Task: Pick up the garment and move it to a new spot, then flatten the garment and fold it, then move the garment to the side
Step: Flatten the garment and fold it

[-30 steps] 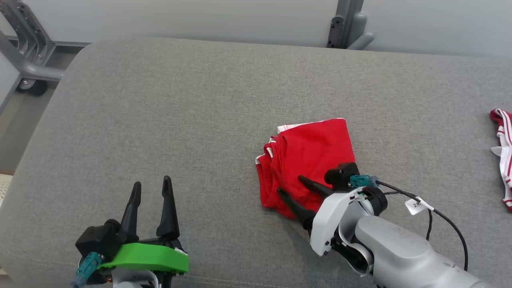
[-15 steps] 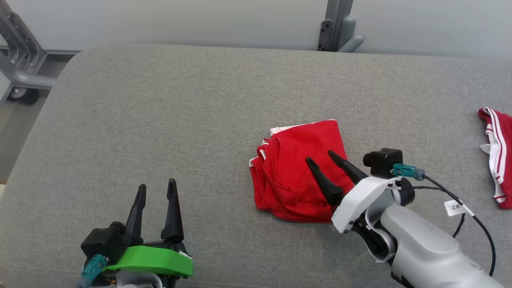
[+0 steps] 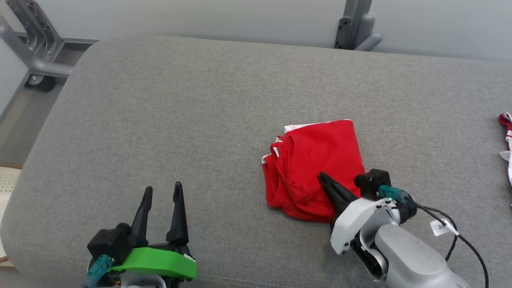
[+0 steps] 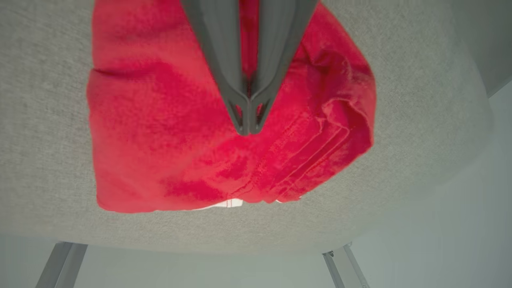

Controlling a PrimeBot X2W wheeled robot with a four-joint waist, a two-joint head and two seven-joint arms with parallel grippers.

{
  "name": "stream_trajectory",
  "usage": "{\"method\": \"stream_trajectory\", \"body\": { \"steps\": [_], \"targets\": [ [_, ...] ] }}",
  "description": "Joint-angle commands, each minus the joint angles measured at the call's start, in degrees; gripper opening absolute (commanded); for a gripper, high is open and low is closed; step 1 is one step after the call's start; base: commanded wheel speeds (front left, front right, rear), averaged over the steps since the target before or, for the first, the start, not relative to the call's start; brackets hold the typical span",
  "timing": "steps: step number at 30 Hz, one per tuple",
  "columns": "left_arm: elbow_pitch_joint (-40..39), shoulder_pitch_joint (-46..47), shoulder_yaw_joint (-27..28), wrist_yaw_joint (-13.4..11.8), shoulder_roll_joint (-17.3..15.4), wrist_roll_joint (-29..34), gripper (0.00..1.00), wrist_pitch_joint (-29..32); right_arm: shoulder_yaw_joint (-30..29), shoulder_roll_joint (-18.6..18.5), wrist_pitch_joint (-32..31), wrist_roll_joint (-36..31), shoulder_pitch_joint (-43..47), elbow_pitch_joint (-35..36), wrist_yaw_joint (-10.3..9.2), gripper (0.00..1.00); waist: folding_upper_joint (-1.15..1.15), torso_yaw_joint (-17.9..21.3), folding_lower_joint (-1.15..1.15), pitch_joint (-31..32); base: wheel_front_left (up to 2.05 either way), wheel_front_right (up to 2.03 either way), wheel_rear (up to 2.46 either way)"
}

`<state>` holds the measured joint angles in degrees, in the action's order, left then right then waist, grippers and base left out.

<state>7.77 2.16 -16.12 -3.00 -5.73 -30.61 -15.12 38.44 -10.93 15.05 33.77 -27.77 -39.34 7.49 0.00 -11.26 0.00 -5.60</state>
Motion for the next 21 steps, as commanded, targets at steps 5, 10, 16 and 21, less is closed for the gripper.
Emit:
{"method": "stream_trajectory", "body": {
  "steps": [5,10,16,21],
  "targets": [
    [0.23,0.97,-0.06,0.15,-0.28,0.80,1.00,0.12,0.46,2.84,0.11,-2.20,-0.18,-4.10,-0.01,0.00,0.00,-2.54,0.00,-0.68,0.00,0.00,0.00],
    [0.14,1.01,-0.07,-0.01,-0.35,0.74,1.00,0.12,3.08,4.75,0.11,-3.72,0.16,-3.61,-0.01,0.00,0.00,-3.64,0.00,-0.81,0.00,0.00,0.00],
    [-0.04,0.97,0.08,-0.34,-0.30,0.64,1.00,0.10,6.71,5.24,0.12,-4.52,0.86,-3.78,-0.01,0.00,0.00,-3.96,0.00,-1.14,0.00,0.00,0.00],
    [-0.26,1.01,0.42,-0.53,-0.26,0.54,1.00,0.07,7.02,5.18,0.12,-5.16,0.09,-2.69,-0.01,0.00,0.00,-3.39,0.00,-1.37,0.00,0.00,0.00]
  ]
}}
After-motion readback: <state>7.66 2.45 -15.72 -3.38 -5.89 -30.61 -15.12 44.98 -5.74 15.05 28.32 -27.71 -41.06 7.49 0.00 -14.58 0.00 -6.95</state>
